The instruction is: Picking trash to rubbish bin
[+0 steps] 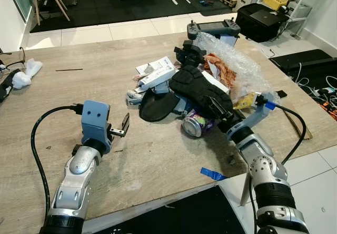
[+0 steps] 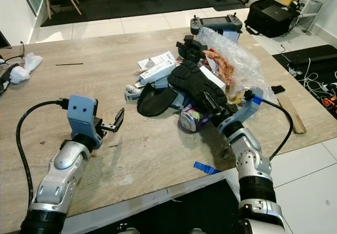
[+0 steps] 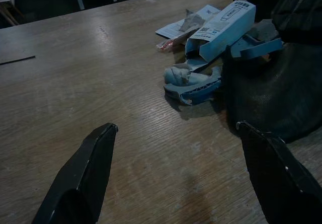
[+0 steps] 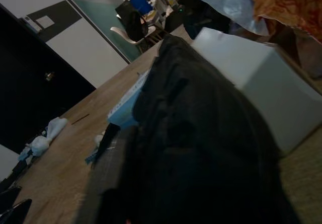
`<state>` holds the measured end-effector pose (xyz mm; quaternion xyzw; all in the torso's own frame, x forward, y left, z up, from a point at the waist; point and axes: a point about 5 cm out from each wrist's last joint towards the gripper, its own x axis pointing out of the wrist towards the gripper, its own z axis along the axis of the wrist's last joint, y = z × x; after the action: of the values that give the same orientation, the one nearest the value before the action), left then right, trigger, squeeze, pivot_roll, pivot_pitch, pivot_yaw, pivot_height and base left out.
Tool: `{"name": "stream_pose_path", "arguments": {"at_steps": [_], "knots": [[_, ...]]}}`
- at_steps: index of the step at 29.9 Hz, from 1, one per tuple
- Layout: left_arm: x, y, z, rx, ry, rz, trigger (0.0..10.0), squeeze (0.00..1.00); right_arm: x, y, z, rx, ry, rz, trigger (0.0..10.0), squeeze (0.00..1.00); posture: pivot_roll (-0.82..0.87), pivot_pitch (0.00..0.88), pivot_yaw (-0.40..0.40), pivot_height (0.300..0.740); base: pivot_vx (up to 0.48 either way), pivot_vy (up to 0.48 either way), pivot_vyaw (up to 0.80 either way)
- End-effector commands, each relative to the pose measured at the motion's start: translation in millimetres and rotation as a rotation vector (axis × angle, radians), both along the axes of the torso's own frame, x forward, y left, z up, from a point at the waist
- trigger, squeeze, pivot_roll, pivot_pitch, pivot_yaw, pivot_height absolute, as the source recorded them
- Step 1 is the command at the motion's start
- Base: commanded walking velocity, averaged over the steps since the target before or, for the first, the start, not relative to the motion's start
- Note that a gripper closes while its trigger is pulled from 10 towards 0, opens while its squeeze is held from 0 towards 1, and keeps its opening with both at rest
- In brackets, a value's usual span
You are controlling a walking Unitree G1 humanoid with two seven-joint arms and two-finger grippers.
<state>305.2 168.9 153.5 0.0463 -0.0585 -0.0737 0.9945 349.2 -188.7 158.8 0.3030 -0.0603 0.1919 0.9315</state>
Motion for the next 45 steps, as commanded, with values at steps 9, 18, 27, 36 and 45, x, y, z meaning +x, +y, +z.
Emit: {"name": "stream_pose_path", "arguments": {"at_steps": [9, 18, 27, 36, 45], "knots": [[-1.5, 0.5, -0.8, 0.013, 0.005, 0.001, 10.0, 0.0, -4.6, 3.8, 5.8, 0.021, -0.031, -0.002, 0.0, 0.0, -0.01, 0.178, 0.014, 0.74, 0.0, 0.0, 0.0], [-0.3, 1.9, 0.2, 0.011, -0.005, 0.01, 10.0, 0.0, -9.1, 12.5, 36.3, 0.033, -0.153, 0.03, 0.0, 0.0, -0.02, 0.16, 0.011, 0.74, 0.0, 0.0, 0.0], [0.0, 10.3, 1.2, -0.016, -0.013, 0.07, 10.0, 0.0, -17.8, 31.9, 65.0, -0.136, -0.309, 0.035, 0.0, 0.0, -0.02, 0.136, 0.005, 0.74, 0.0, 0.0, 0.0], [-5.2, 28.3, 3.4, -0.04, -0.054, 0.195, 10.0, 0.0, -33.5, 57.7, 70.8, -0.406, -0.428, -0.014, 10.0, 0.0, -0.03, 0.106, -0.009, 0.74, 0.0, 0.0, 0.0], [-1.2, 22.9, 21.1, -0.041, -0.116, 0.207, 10.0, 0.0, -32.0, 55.9, 71.8, -0.473, -0.436, -0.126, 10.0, 0.0, -0.03, 0.108, -0.017, 0.74, 0.0, 0.0, -0.53]]}}
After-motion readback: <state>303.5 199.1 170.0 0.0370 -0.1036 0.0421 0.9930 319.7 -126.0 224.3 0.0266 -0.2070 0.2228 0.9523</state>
